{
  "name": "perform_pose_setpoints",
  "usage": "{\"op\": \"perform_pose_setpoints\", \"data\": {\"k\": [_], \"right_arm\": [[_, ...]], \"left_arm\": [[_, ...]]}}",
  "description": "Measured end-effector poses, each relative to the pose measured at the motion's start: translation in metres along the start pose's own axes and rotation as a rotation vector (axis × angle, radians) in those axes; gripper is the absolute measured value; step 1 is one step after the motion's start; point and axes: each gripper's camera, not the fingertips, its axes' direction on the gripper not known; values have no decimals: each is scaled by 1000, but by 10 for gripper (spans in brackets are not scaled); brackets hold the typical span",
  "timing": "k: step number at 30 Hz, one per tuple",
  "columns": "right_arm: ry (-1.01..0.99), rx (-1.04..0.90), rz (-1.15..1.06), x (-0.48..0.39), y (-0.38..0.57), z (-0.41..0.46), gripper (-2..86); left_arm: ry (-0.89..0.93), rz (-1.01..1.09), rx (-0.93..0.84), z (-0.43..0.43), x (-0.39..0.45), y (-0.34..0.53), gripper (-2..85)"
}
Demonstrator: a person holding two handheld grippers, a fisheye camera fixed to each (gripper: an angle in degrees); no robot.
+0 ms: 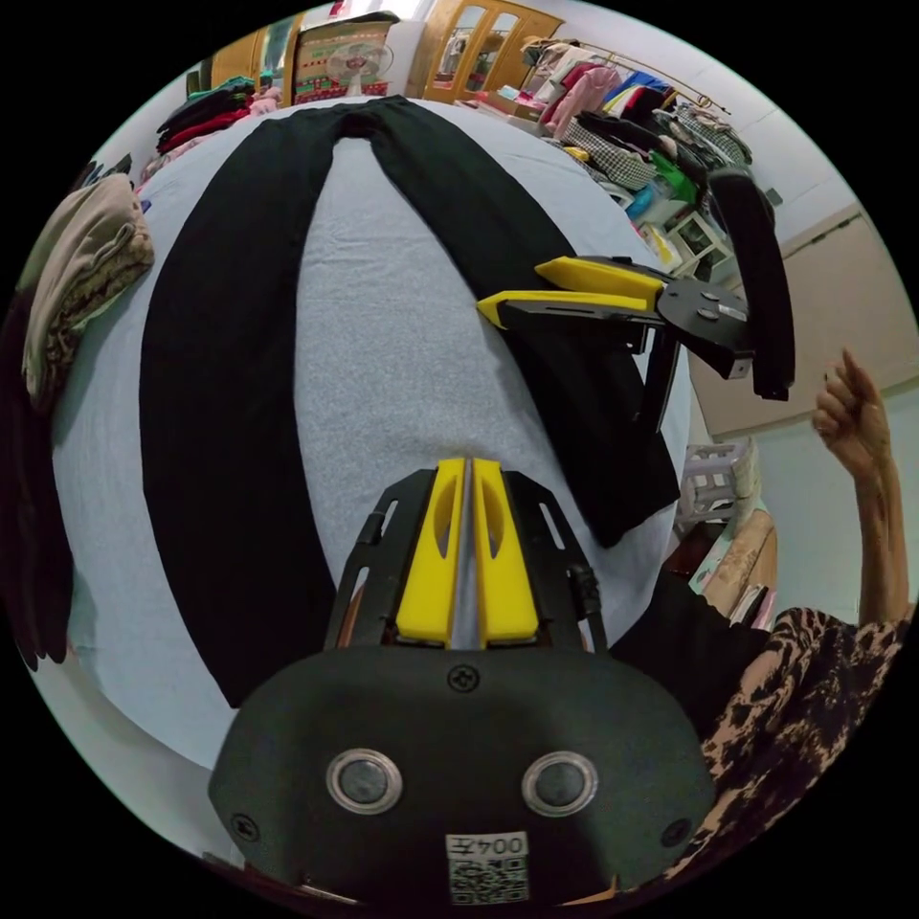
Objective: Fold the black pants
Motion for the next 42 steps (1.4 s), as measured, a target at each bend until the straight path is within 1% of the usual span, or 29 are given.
{"op": "perform_pose_setpoints", "data": {"k": [42], "right_arm": [[0,1,0,-3,-6,4,181]], "left_arm": [[6,0,-4,5,-4,-2,12]]}}
